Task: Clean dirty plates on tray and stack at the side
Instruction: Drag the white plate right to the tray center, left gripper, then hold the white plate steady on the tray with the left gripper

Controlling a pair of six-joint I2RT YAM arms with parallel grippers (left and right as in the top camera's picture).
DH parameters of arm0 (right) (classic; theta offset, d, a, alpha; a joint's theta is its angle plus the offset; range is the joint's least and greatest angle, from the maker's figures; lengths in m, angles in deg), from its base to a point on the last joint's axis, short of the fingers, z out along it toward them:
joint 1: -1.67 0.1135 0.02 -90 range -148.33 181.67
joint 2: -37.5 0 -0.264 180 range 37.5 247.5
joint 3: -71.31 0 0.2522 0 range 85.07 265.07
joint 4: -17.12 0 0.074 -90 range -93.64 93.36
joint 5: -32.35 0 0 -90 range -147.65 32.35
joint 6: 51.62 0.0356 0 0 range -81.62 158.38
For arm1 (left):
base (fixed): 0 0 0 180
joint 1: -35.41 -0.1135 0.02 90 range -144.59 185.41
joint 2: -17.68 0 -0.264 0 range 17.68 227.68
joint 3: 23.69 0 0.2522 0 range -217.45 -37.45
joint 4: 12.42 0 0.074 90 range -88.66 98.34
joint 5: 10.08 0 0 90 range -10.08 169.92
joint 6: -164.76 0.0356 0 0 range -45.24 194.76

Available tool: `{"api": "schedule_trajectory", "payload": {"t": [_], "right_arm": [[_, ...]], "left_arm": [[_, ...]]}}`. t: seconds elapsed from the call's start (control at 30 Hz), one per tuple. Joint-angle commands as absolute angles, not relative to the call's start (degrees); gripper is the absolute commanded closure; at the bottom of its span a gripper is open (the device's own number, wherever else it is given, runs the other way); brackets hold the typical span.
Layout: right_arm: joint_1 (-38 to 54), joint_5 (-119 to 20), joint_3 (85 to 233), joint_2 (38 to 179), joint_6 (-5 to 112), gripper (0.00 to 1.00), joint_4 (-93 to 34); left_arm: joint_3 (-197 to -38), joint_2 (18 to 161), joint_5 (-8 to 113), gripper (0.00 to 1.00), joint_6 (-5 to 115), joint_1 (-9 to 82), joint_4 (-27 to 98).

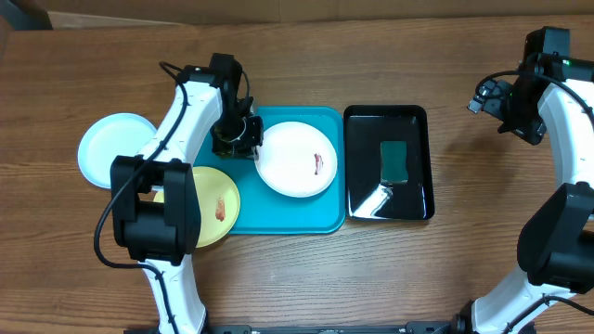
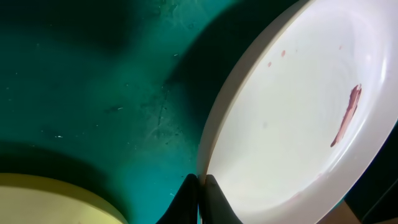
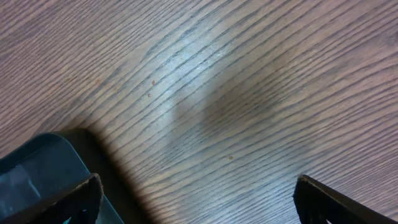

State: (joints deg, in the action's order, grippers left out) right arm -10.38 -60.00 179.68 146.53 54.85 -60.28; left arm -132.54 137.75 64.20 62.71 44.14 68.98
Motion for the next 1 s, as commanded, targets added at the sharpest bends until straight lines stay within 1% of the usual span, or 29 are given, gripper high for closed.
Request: {"api": "schedule_trajectory", "payload": {"t": [0.0,0.13,0.43,0.8,0.97], "right_arm": [[-10.5,-60.2,180.8,146.1,54.9,0.0,-60.0],[-10.5,-60.2,180.8,146.1,54.8,0.0,-60.0],[-10.4,-60.2,180.8,146.1,54.8,0.0,-60.0],[-10.5,-60.2,180.8,146.1,54.8,0.0,-60.0],[-10.5,-60.2,180.8,146.1,54.9,0.0,-60.0]], "left_arm": [[-132.8,137.2,66.1,0.96,60.2,45.3,69.2],[-132.7,137.2,69.7,0.96,57.8,46.0,70.4],[-132.3,137.2,70.1,0.96,57.4,46.6,72.9],[-132.1,137.2,75.9,0.96,55.3,49.6,73.4],[-132.0,137.2,76.1,0.96,55.0,49.8,73.4]]}}
